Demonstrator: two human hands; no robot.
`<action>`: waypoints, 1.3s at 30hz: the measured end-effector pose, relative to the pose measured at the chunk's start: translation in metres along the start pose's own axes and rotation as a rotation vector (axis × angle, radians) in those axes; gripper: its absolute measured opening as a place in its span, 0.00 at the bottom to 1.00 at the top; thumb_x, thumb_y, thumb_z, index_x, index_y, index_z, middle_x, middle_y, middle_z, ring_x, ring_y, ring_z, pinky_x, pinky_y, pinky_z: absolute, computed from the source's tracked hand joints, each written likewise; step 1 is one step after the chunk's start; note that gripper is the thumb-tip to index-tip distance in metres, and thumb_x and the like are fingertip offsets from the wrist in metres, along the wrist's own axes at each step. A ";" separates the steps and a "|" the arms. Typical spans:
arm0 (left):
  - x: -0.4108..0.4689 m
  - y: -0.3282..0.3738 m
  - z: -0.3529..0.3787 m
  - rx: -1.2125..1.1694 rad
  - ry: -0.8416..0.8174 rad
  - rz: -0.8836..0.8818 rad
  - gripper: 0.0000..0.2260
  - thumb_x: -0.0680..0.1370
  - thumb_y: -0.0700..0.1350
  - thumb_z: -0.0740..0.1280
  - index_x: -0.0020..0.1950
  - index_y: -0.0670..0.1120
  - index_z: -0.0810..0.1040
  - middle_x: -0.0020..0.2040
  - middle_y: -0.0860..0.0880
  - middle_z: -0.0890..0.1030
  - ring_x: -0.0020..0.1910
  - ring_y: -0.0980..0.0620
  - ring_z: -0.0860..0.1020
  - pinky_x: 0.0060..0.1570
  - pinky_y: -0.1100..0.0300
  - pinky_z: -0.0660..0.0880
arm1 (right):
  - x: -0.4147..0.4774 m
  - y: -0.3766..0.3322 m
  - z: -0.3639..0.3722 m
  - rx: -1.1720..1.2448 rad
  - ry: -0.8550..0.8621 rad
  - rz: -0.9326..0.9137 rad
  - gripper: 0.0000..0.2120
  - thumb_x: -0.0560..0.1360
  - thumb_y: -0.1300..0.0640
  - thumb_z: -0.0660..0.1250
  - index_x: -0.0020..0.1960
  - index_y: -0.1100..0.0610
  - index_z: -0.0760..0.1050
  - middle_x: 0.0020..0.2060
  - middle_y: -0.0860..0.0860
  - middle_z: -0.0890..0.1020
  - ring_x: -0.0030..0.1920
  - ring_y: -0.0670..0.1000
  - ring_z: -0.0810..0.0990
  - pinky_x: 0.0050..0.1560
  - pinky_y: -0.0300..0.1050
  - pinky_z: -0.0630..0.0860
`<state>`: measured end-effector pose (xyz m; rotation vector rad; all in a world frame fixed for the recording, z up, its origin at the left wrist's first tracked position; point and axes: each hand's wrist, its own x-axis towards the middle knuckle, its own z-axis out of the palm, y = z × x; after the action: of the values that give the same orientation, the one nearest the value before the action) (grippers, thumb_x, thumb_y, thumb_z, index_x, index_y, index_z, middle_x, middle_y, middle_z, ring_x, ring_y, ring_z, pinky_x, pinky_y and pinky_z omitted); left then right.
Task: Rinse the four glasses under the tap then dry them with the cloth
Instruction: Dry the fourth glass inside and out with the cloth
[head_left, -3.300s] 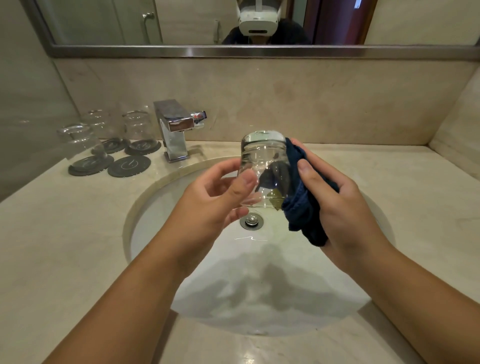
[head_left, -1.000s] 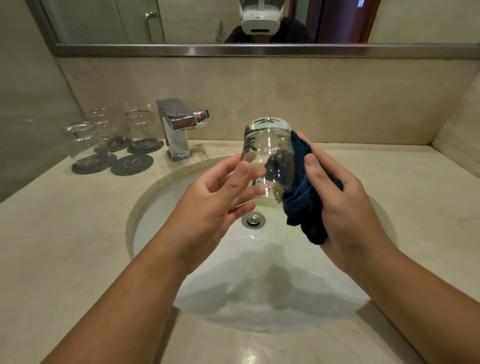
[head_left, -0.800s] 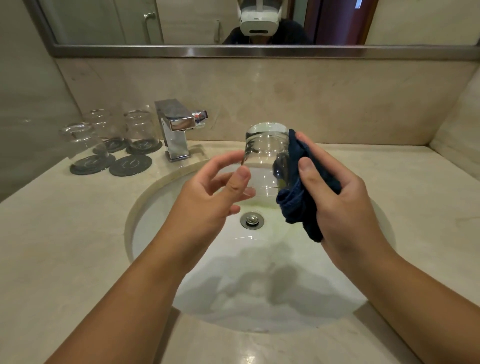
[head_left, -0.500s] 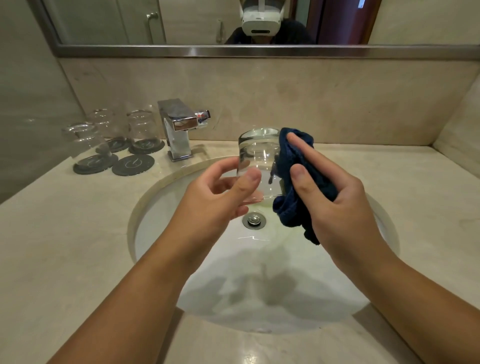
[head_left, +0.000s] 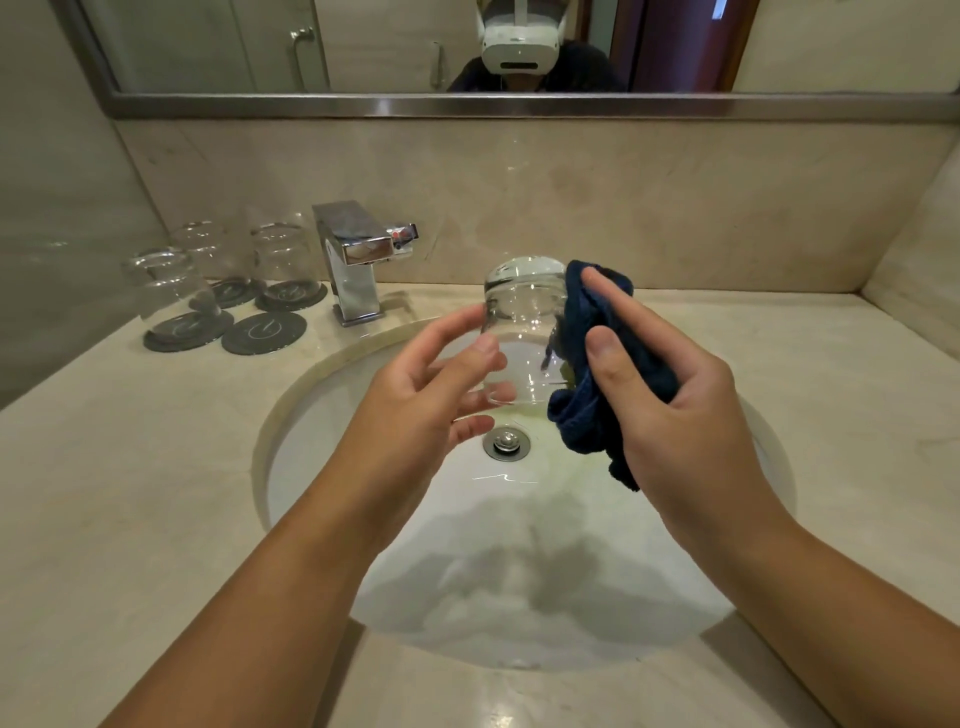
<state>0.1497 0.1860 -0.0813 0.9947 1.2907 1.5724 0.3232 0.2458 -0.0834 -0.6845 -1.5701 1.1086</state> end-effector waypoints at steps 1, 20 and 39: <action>0.000 0.000 0.000 -0.009 -0.001 -0.004 0.13 0.72 0.60 0.79 0.55 0.67 0.86 0.51 0.52 0.88 0.52 0.49 0.88 0.53 0.53 0.80 | -0.001 0.000 0.001 -0.018 -0.016 -0.018 0.18 0.84 0.54 0.66 0.70 0.38 0.78 0.37 0.36 0.84 0.27 0.41 0.74 0.26 0.33 0.69; 0.001 -0.002 0.001 -0.009 -0.017 -0.012 0.25 0.67 0.63 0.72 0.65 0.64 0.81 0.53 0.55 0.88 0.51 0.56 0.85 0.53 0.56 0.79 | 0.003 -0.003 0.002 0.132 0.008 0.108 0.17 0.85 0.54 0.65 0.70 0.41 0.79 0.49 0.39 0.88 0.39 0.43 0.86 0.42 0.43 0.77; -0.001 0.000 -0.002 -0.018 -0.115 -0.016 0.35 0.67 0.59 0.75 0.74 0.56 0.75 0.61 0.49 0.88 0.59 0.50 0.87 0.59 0.55 0.83 | 0.009 -0.001 -0.002 0.278 -0.058 0.183 0.16 0.85 0.55 0.63 0.70 0.45 0.81 0.60 0.46 0.87 0.54 0.42 0.85 0.48 0.37 0.79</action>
<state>0.1486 0.1843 -0.0815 1.0461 1.2007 1.4902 0.3224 0.2539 -0.0788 -0.6205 -1.3849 1.4624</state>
